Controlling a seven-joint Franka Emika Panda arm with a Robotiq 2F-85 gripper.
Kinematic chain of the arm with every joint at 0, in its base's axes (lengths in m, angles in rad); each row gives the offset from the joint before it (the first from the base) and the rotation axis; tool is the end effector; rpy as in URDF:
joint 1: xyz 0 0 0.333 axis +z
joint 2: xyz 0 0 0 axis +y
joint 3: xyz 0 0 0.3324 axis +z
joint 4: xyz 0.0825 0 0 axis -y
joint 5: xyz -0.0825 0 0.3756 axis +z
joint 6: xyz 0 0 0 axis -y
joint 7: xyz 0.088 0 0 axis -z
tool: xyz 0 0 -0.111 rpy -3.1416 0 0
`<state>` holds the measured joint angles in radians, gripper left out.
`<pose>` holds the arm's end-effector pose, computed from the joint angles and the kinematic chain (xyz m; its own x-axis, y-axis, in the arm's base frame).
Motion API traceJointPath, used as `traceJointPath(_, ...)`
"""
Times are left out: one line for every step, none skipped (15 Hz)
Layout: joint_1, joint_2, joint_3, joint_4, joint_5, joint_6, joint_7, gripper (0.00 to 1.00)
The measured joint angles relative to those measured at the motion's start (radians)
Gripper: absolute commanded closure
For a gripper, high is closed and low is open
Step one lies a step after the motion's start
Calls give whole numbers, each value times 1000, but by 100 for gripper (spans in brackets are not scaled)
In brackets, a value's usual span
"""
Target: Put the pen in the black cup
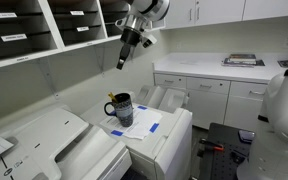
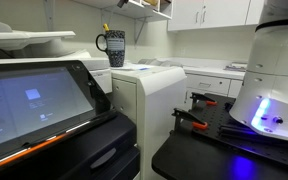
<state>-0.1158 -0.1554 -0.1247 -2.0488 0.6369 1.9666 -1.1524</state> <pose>0.5069 -0.0857 0.5419 0.7017 0.4789 0.5275 0.6636 -0.7089 -0.2391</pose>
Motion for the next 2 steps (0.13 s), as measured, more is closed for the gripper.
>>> traceJointPath(5,-13,13,-2,-57,12,68,0)
traceJointPath(11,-23,24,-3,-114,23,133,0)
